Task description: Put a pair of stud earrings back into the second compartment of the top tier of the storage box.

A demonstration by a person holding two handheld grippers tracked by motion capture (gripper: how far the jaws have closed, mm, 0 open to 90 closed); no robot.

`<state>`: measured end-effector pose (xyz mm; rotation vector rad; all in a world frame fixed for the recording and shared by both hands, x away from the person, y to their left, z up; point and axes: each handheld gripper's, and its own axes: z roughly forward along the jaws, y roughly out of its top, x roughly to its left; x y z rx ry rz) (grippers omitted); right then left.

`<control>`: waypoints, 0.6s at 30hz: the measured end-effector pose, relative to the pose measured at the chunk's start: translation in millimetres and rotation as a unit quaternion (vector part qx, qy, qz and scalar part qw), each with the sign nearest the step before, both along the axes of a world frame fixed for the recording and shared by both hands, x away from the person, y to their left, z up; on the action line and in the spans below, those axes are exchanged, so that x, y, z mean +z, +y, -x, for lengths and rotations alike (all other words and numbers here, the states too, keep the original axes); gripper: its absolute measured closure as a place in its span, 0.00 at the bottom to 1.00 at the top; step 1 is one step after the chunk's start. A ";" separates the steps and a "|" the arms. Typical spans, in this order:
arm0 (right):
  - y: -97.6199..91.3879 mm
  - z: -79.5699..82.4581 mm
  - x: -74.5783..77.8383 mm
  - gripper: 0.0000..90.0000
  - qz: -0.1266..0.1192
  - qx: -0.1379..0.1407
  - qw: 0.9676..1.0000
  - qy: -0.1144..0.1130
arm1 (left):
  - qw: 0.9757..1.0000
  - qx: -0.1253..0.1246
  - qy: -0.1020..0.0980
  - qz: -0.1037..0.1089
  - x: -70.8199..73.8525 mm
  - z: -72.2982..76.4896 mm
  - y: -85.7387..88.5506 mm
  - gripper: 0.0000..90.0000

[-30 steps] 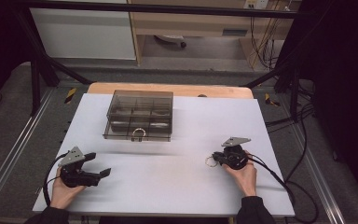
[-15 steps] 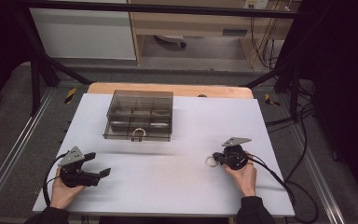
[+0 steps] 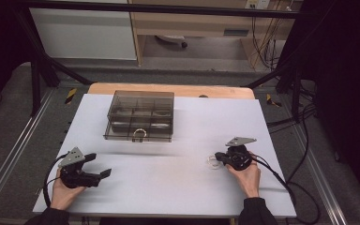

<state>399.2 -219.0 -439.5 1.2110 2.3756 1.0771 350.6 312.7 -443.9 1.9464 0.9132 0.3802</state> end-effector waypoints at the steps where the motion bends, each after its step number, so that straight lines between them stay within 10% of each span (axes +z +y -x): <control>1: -0.7 0.3 1.2 0.97 -0.002 0.001 1.000 -0.003 | 1.000 0.000 0.000 0.000 0.0 0.0 0.0 0.06; 18: 3.7 9.7 25.2 0.97 -0.022 0.012 0.999 -0.022 | 1.000 0.001 0.000 -0.001 0.1 0.2 -0.3 0.06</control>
